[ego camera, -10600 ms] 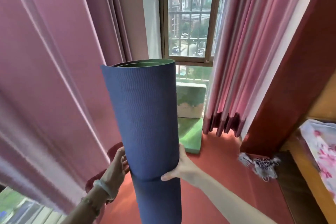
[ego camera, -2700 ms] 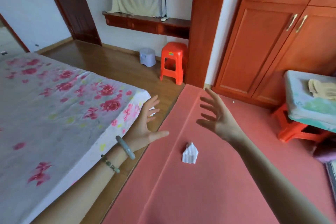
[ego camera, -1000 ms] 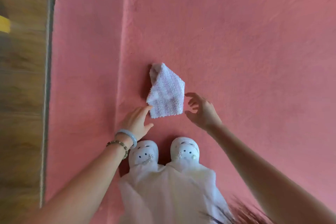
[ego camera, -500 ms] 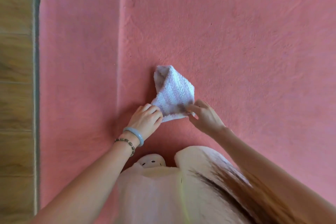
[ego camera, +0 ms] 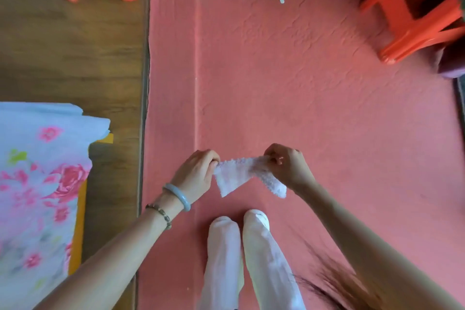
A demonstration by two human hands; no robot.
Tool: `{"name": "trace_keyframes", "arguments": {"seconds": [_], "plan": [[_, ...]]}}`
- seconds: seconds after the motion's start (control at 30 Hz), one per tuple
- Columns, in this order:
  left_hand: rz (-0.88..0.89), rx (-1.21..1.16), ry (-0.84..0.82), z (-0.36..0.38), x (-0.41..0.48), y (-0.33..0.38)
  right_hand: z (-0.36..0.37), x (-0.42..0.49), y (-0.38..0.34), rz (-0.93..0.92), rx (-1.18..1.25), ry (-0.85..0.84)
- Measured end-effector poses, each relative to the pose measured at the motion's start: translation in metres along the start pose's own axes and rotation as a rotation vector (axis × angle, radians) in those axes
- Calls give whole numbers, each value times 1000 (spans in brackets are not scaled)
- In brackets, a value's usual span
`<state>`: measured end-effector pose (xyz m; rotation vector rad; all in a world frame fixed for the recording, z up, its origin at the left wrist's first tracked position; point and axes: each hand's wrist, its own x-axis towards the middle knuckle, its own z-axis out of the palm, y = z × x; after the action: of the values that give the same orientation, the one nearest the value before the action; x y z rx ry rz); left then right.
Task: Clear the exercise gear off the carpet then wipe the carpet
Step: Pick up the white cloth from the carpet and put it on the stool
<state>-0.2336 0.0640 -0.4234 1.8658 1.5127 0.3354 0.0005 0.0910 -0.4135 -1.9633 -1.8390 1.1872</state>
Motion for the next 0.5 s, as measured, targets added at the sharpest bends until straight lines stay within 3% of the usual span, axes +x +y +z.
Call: {"name": "trace_keyframes", "arguments": {"seconds": [0.17,0.27,0.5], "plan": [[103,54,32,-136,-15,110,-118,-58,-76,22,-104,35],[75,84,-17,-201,-22,163,-180,-100,-107,81,-72,118],[96,104,-86,-287,-33,251,-293,-199,-156,34,-21,249]]}}
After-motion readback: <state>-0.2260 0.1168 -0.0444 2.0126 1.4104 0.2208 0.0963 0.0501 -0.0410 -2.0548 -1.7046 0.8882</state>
